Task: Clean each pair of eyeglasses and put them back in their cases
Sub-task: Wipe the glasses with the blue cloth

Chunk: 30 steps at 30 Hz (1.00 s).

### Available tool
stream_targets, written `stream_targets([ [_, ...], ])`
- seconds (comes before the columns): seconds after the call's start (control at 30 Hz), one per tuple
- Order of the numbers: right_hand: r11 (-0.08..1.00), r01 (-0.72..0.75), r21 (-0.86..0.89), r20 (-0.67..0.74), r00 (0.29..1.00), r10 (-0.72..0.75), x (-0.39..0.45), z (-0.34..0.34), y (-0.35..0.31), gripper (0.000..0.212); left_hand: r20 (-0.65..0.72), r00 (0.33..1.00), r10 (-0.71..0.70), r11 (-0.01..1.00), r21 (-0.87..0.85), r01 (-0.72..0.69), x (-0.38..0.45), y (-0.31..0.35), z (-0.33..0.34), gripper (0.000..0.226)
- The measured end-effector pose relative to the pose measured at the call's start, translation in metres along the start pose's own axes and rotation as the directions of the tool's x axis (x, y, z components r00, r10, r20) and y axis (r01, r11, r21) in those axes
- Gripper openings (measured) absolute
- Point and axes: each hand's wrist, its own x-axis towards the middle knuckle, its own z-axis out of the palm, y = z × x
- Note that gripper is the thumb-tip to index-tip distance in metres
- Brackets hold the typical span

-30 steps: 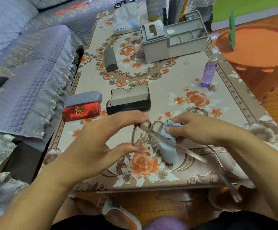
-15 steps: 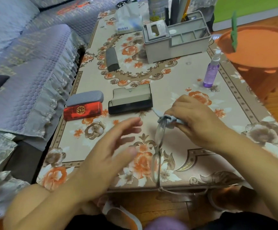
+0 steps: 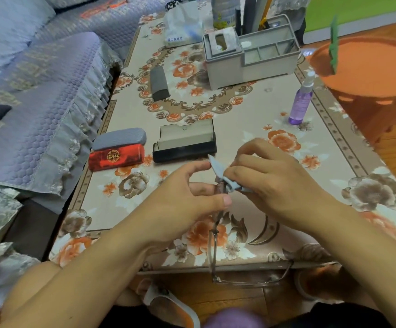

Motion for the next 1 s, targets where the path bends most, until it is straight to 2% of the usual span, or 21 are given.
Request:
stream_targets([
  [0.13, 0.997, -0.074, 0.015, -0.023, 0.997, 0.074, -0.004, -0.002, 0.013, 0.018, -0.064, 0.997, 0.04, 0.999, -0.027, -0.042, -0.001, 0.002, -0.006, 0.076],
  [0.23, 0.979, -0.205, 0.018, -0.028, 0.978, 0.206, -0.016, -0.005, 0.034, 0.011, -0.151, 0.987, 0.052, 0.984, -0.161, -0.076, -0.003, 0.003, -0.014, 0.08],
  [0.33, 0.94, -0.326, 0.106, -0.021, 0.944, 0.329, -0.023, -0.012, 0.049, 0.013, -0.199, 0.978, 0.064, 0.955, -0.271, -0.118, -0.005, 0.004, -0.021, 0.088],
  [0.47, 0.917, -0.386, 0.098, 0.04, 0.923, 0.384, -0.025, -0.008, 0.05, 0.011, -0.214, 0.975, 0.054, 0.913, -0.385, -0.135, -0.007, -0.002, -0.028, 0.074],
  [0.57, 0.834, -0.549, 0.054, 0.062, 0.836, 0.546, -0.032, -0.007, 0.062, 0.01, -0.225, 0.973, 0.044, 0.852, -0.501, -0.154, -0.01, -0.009, -0.043, 0.064],
  [0.63, 0.768, -0.634, 0.088, 0.041, 0.773, 0.633, -0.033, -0.016, 0.068, 0.01, -0.263, 0.964, 0.029, 0.829, -0.532, -0.17, -0.01, -0.014, -0.053, 0.067],
  [0.67, 0.755, -0.644, 0.124, 0.032, 0.763, 0.646, -0.031, -0.021, 0.067, 0.013, -0.284, 0.959, 0.02, 0.832, -0.528, -0.173, -0.009, -0.015, -0.056, 0.07],
  [0.7, 0.763, -0.624, 0.167, 0.03, 0.777, 0.629, -0.025, -0.025, 0.062, 0.015, -0.304, 0.952, 0.014, 0.835, -0.521, -0.178, -0.008, -0.016, -0.058, 0.072],
  [0.77, 0.832, -0.513, 0.212, 0.042, 0.855, 0.517, -0.011, -0.031, 0.044, 0.018, -0.337, 0.941, 0.004, 0.853, -0.49, -0.179, -0.005, -0.018, -0.056, 0.075],
  [0.83, 0.884, -0.39, 0.258, 0.16, 0.92, 0.359, -0.002, -0.028, 0.018, 0.018, -0.358, 0.934, -0.011, 0.875, -0.456, -0.164, -0.001, -0.018, -0.052, 0.077],
  [0.87, 0.878, -0.371, 0.303, 0.269, 0.917, 0.294, -0.001, -0.025, 0.004, 0.018, -0.367, 0.93, -0.023, 0.879, -0.451, -0.156, 0.002, -0.018, -0.05, 0.075],
  [0.93, 0.849, -0.374, 0.373, 0.459, 0.869, 0.182, -0.003, -0.014, -0.029, 0.02, -0.402, 0.914, -0.047, 0.883, -0.445, -0.15, 0.01, -0.017, -0.047, 0.062],
  [1.0, 0.875, -0.304, 0.377, 0.475, 0.874, 0.099, -0.007, 0.006, -0.054, 0.025, -0.436, 0.897, -0.072, 0.896, -0.424, -0.134, 0.018, -0.014, -0.042, 0.051],
])
